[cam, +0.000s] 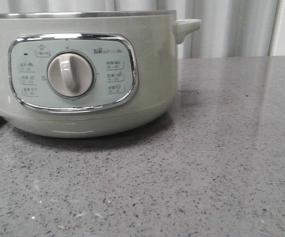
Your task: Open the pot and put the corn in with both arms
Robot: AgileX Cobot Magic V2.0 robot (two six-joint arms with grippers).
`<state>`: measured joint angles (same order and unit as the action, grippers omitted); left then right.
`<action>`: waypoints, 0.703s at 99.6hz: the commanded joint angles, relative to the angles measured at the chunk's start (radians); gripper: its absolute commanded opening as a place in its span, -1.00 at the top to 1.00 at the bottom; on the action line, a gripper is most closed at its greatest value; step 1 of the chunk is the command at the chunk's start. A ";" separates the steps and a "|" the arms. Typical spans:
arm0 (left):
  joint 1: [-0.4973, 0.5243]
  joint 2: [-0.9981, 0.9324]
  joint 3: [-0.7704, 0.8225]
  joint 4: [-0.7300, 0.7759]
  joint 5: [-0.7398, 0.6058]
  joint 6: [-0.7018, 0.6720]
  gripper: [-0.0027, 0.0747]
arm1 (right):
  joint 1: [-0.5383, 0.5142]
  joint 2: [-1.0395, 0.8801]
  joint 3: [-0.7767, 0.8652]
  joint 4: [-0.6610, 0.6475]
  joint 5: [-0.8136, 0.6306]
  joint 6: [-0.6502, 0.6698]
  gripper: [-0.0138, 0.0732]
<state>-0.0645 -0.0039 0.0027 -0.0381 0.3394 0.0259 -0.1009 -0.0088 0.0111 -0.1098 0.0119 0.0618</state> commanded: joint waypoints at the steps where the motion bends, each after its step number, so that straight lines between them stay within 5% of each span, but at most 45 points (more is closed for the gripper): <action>1: 0.005 -0.034 0.005 -0.004 -0.028 -0.007 0.98 | -0.008 -0.022 0.019 -0.010 0.015 -0.003 0.72; 27: 0.005 -0.034 0.005 -0.004 -0.028 -0.007 0.98 | -0.008 -0.022 0.019 -0.010 0.292 -0.003 0.72; 70: 0.005 -0.034 0.005 -0.004 -0.028 -0.007 0.98 | -0.008 -0.022 0.019 -0.010 0.292 -0.003 0.72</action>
<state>-0.0645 -0.0039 0.0027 -0.0381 0.3394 0.0259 -0.1009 -0.0103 0.0111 -0.1098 0.3140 0.0618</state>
